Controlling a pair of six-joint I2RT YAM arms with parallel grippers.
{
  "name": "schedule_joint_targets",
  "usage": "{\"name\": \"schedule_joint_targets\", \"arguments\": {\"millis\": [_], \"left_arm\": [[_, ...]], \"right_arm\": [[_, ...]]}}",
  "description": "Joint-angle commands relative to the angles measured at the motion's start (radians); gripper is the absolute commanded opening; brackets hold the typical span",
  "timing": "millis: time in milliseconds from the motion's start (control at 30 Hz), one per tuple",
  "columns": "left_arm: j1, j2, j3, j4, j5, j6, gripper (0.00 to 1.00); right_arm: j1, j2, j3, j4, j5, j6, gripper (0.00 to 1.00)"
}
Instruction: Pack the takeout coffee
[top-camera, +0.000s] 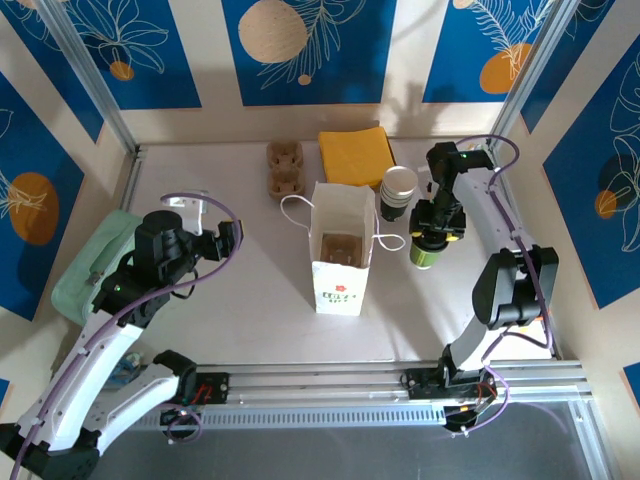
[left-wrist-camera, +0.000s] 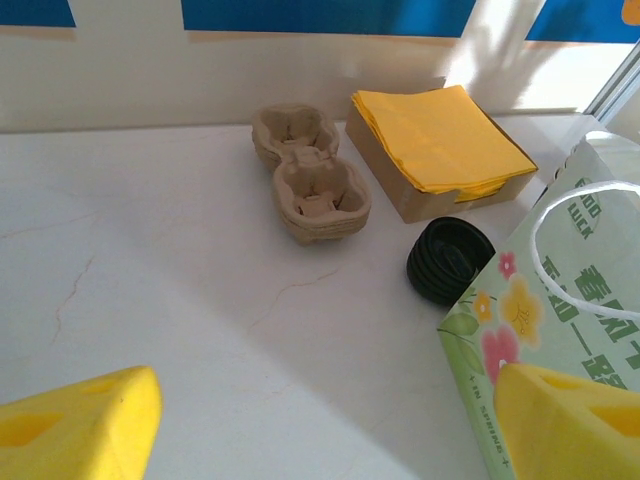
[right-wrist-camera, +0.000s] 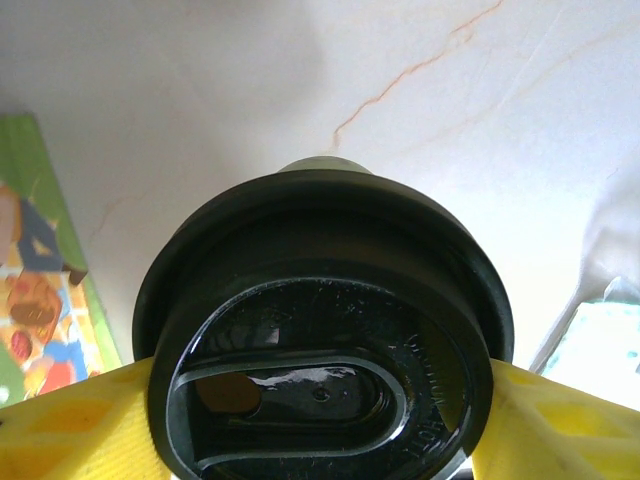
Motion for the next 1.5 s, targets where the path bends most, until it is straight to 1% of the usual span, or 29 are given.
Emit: {"name": "schedule_joint_targets", "arguments": {"millis": [0, 67, 167, 300, 467, 600, 733, 833, 1000, 1067, 1233, 1333, 1467], "left_arm": [[-0.004, -0.01, 0.009, -0.004, -0.012, 0.014, 0.86], [-0.004, -0.011, 0.008, -0.006, -0.006, 0.013, 0.86], [-0.004, -0.004, 0.005, -0.007, 0.003, -0.004, 0.85], [-0.005, 0.014, -0.01, 0.005, 0.098, -0.02, 0.82], [-0.01, 0.02, -0.056, 0.034, 0.169, -0.048, 0.79], [-0.033, 0.033, -0.086, 0.052, 0.194, -0.054, 0.77], [-0.084, 0.057, -0.107, 0.055, 0.171, -0.044, 0.77], [-0.153, 0.076, -0.113, 0.053, 0.129, -0.023, 0.77], [-0.246, 0.1, -0.153, 0.111, 0.091, 0.0, 0.77], [-0.277, 0.113, -0.164, 0.123, 0.073, 0.006, 0.77], [-0.359, 0.135, -0.201, 0.19, 0.025, 0.018, 0.76], [-0.392, 0.181, -0.204, 0.223, 0.004, 0.025, 0.76], [-0.432, 0.239, -0.192, 0.254, -0.029, 0.026, 0.76]], "right_arm": [[0.045, -0.051, 0.045, -0.093, 0.009, 0.041, 0.66], [0.082, -0.071, 0.065, -0.112, -0.002, 0.044, 0.64], [0.141, -0.089, 0.116, -0.157, 0.016, 0.06, 0.64], [0.198, -0.099, 0.194, -0.225, 0.057, 0.09, 0.64], [0.224, -0.107, 0.29, -0.293, 0.092, 0.121, 0.64], [0.234, -0.106, 0.373, -0.33, 0.097, 0.12, 0.63], [0.254, -0.092, 0.458, -0.37, 0.109, 0.125, 0.62], [0.267, -0.077, 0.521, -0.406, 0.108, 0.128, 0.61], [0.284, -0.076, 0.609, -0.434, 0.109, 0.138, 0.61], [0.301, -0.08, 0.627, -0.434, 0.14, 0.148, 0.6], [0.336, -0.071, 0.713, -0.434, 0.119, 0.154, 0.6], [0.376, -0.056, 0.784, -0.435, 0.102, 0.157, 0.59], [0.443, -0.046, 0.839, -0.436, 0.131, 0.17, 0.59]]}}
